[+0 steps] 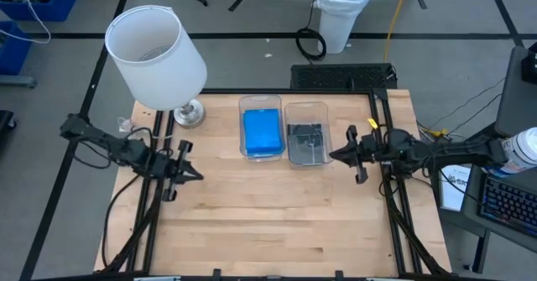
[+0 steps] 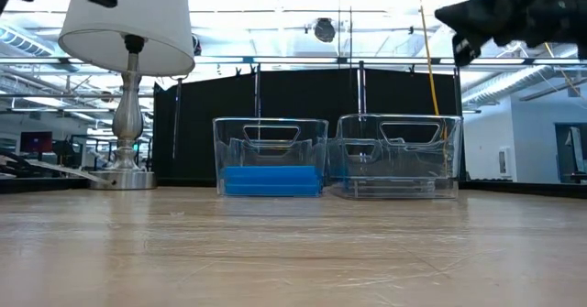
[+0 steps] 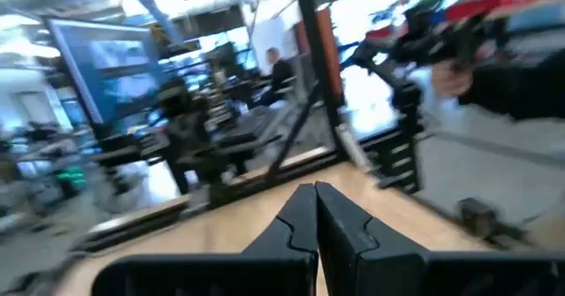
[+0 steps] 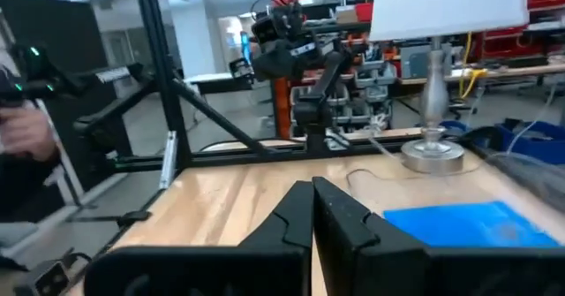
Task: Pick & place jewel cases by type
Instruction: Return to Home Position
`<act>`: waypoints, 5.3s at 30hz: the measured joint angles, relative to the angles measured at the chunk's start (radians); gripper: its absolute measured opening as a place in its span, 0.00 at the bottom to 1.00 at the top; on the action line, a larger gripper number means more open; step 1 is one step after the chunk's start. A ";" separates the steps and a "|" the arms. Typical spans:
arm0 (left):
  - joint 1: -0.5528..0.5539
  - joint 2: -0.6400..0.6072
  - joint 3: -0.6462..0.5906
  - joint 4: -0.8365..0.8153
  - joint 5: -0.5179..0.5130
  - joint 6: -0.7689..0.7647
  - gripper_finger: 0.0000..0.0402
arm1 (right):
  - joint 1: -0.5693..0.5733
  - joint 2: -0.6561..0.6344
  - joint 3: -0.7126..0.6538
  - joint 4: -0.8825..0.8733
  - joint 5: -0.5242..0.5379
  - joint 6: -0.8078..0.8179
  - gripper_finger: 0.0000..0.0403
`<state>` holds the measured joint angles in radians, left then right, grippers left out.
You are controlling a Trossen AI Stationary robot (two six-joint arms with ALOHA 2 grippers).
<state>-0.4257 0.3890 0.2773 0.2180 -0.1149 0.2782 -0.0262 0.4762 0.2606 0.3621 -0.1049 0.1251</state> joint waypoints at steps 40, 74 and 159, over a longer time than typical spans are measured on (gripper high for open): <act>-0.519 -0.317 -0.267 -0.083 -0.847 0.115 0.00 | 0.068 -0.424 -0.242 -0.197 0.153 -0.099 0.00; -0.516 -0.316 -0.267 -0.093 -0.846 0.006 0.12 | 0.068 -0.426 -0.245 -0.179 0.156 -0.085 0.00; -0.517 -0.316 -0.266 -0.094 -0.846 0.006 0.12 | 0.068 -0.425 -0.245 -0.179 0.156 -0.085 0.00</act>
<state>-0.9424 0.0731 0.0113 0.1242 -0.9604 0.2840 0.0414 0.0509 0.0152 0.1828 0.0512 0.0402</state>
